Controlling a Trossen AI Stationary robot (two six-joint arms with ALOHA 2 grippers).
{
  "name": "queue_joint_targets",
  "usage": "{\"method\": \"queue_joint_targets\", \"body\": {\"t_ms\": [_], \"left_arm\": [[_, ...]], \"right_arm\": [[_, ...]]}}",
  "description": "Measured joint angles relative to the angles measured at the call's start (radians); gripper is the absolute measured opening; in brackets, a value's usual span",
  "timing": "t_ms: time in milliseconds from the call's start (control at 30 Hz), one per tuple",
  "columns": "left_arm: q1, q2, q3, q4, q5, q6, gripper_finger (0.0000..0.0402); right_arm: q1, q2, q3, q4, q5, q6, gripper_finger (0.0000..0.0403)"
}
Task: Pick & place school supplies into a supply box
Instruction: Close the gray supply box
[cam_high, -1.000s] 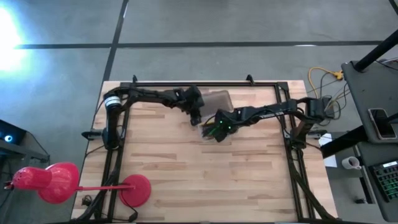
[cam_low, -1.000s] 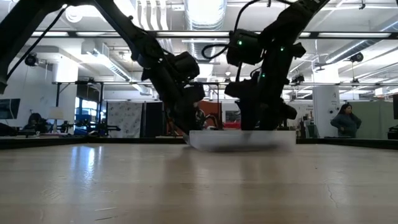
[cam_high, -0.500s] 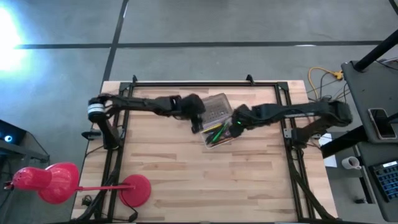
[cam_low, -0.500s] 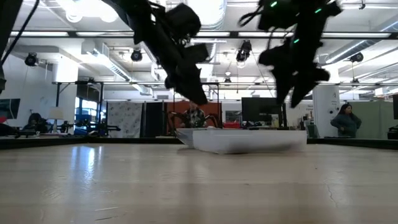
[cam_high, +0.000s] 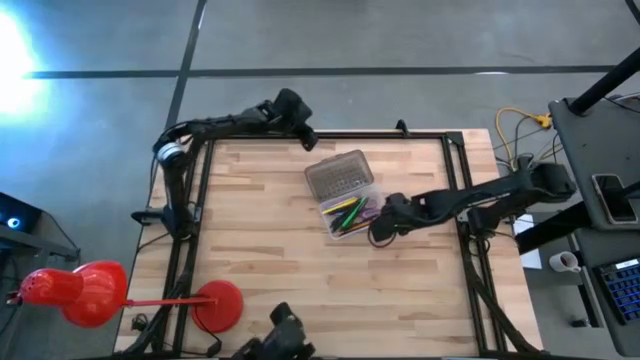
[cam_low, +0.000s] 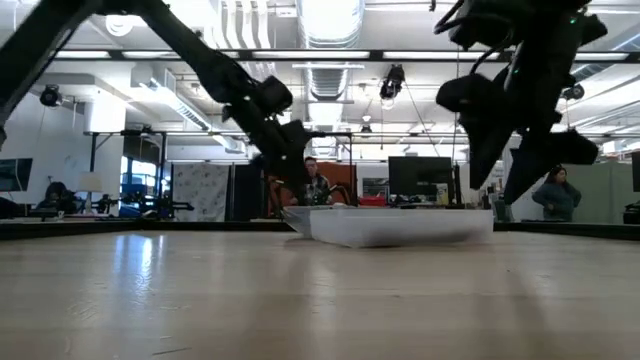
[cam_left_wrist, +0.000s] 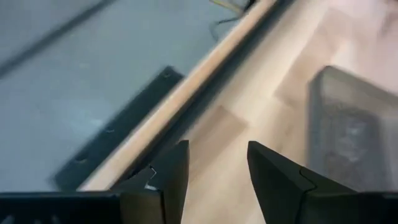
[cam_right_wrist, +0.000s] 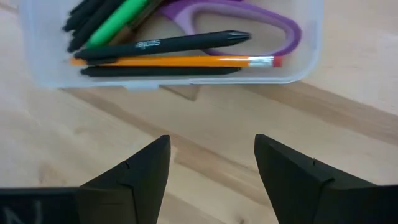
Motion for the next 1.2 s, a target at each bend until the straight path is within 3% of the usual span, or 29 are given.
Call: {"method": "queue_joint_targets", "body": {"t_ms": [133, 267, 400, 533, 633, 833, 1200], "left_arm": [[0.01, 0.113, 0.113, -0.114, 0.091, -0.017, 0.0147], [0.008, 0.257, 0.296, -0.38, 0.118, -0.005, 0.0147], [0.025, 0.405, 0.524, -0.62, 0.258, -0.001, 0.0147], [0.03, 0.515, 0.683, -0.717, 0.27, -0.015, 0.0147], [0.03, 0.53, 0.716, -0.743, 0.322, -0.025, 0.0147], [0.021, 0.528, 0.71, -0.759, 0.579, -0.054, 0.0147], [-0.083, 0.445, 0.758, -0.81, 0.749, -0.117, 0.0147]], "right_arm": [[-0.002, 0.075, 0.001, 0.009, 0.018, 0.044, 0.0223], [-0.005, 0.134, 0.002, 0.032, 0.009, 0.072, 0.0223], [-0.006, 0.175, 0.013, 0.065, 0.004, 0.076, 0.0223], [-0.028, 0.22, 0.019, 0.087, 0.018, 0.075, 0.0224], [-0.057, 0.237, 0.023, 0.104, 0.019, 0.057, 0.0223], [-0.12, 0.23, 0.023, 0.1, 0.008, 0.001, 0.0223], [-0.152, 0.23, 0.022, 0.105, -0.011, -0.136, 0.0223]]}}
